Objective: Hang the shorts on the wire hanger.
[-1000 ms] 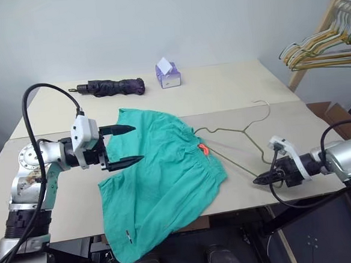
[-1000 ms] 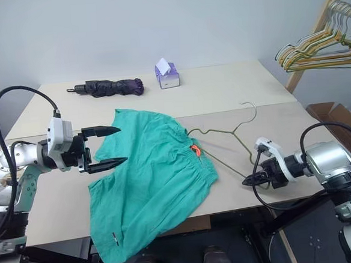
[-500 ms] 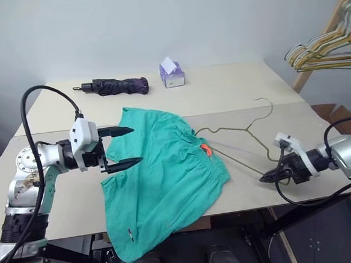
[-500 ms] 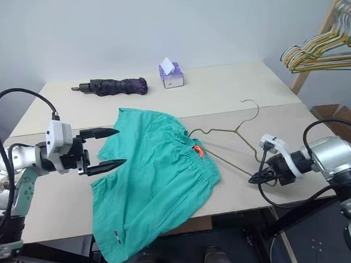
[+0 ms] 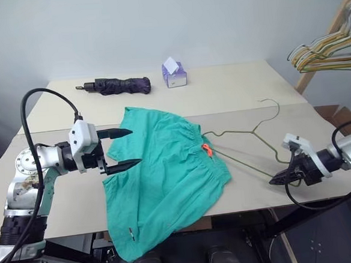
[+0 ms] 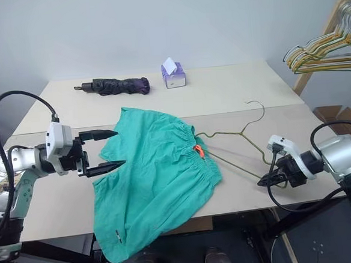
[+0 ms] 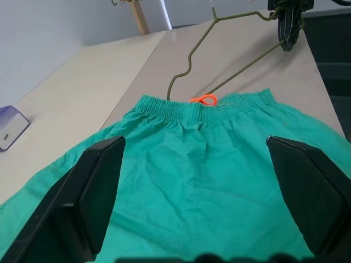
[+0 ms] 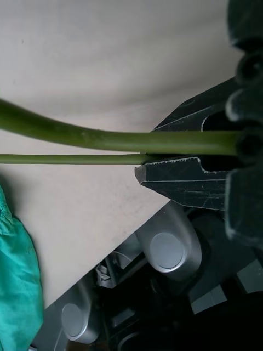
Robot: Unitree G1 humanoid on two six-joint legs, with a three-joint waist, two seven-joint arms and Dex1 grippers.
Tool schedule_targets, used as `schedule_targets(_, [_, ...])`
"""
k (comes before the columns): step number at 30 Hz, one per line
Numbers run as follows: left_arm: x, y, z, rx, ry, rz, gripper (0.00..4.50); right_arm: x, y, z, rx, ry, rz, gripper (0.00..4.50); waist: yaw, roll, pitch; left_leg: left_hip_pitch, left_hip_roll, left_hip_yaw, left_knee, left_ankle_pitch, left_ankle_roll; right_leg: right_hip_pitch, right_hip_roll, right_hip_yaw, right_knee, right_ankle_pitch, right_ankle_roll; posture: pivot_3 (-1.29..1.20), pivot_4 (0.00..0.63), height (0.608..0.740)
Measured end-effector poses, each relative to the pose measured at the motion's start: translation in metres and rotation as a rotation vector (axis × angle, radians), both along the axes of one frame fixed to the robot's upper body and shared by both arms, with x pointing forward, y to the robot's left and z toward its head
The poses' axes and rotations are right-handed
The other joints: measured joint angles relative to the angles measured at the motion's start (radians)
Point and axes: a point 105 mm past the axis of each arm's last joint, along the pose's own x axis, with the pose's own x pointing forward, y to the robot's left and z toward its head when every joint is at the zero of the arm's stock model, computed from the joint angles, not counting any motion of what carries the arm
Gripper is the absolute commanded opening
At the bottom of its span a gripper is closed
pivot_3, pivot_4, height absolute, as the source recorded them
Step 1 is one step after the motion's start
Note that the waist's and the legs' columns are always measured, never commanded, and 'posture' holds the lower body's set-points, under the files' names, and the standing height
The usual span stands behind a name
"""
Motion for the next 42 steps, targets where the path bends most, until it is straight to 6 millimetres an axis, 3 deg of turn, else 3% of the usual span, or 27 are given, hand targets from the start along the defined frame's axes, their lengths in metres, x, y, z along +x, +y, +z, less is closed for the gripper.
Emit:
schedule_targets(4, [0.0, 0.0, 0.001, 0.0, -0.002, 0.0, 4.46, 0.003, 0.003, -0.003, -0.015, -0.008, 0.025, 0.0, -0.001, 0.0, 0.0, 0.0, 0.0, 0.0, 0.0, 0.0, 0.0, 0.0, 0.0, 0.0, 0.0, 0.0, 0.0, 0.05, 0.031, 0.74])
schedule_targets(11, [0.003, -0.003, 0.009, 0.002, -0.032, -0.012, 4.46, 0.034, 0.031, -0.015, 0.0, -0.038, 0.049, 0.0, -0.003, 0.0, 0.0, 0.0, 0.0, 0.0, -0.001, 0.0, 0.0, 0.0, 0.0, 0.0, 0.0, 0.003, -0.005, 0.07, 0.025, 0.74])
schedule_targets(22, [0.0, 0.0, 0.0, 0.0, -0.007, 0.008, 4.46, 0.069, 0.033, -0.017, -0.03, -0.062, -0.049, 0.0, 0.007, 0.0, 0.0, -0.001, 0.0, 0.0, -0.001, 0.0, 0.0, -0.001, 0.0, 0.0, 0.0, 0.004, -0.007, 0.1, 0.016, 0.74])
schedule_targets(33, [-0.002, 0.001, 0.002, 0.003, -0.023, 0.01, 4.46, 0.069, 0.048, -0.015, 0.077, -0.008, -0.005, 0.0, 0.007, 0.0, 0.0, -0.001, 0.0, 0.0, -0.001, 0.0, 0.0, -0.001, 0.0, 0.0, 0.0, 0.004, -0.007, 0.11, 0.009, 0.74])
schedule_targets(38, [-0.003, 0.001, 0.003, 0.005, -0.031, 0.009, 4.46, 0.076, 0.046, -0.008, 0.079, -0.018, -0.045, 0.0, 0.005, 0.0, 0.0, 0.0, 0.0, 0.0, -0.001, 0.0, 0.0, -0.001, 0.0, 0.0, 0.001, 0.004, -0.007, 0.1, 0.005, 0.74])
schedule_targets(42, [-0.003, 0.001, 0.003, 0.005, -0.032, 0.008, 4.46, 0.079, 0.044, -0.014, 0.074, -0.015, -0.099, 0.0, 0.006, 0.0, 0.0, 0.0, 0.0, 0.0, -0.001, 0.0, 0.0, -0.001, 0.0, 0.0, 0.0, 0.004, -0.007, 0.1, 0.006, 0.74])
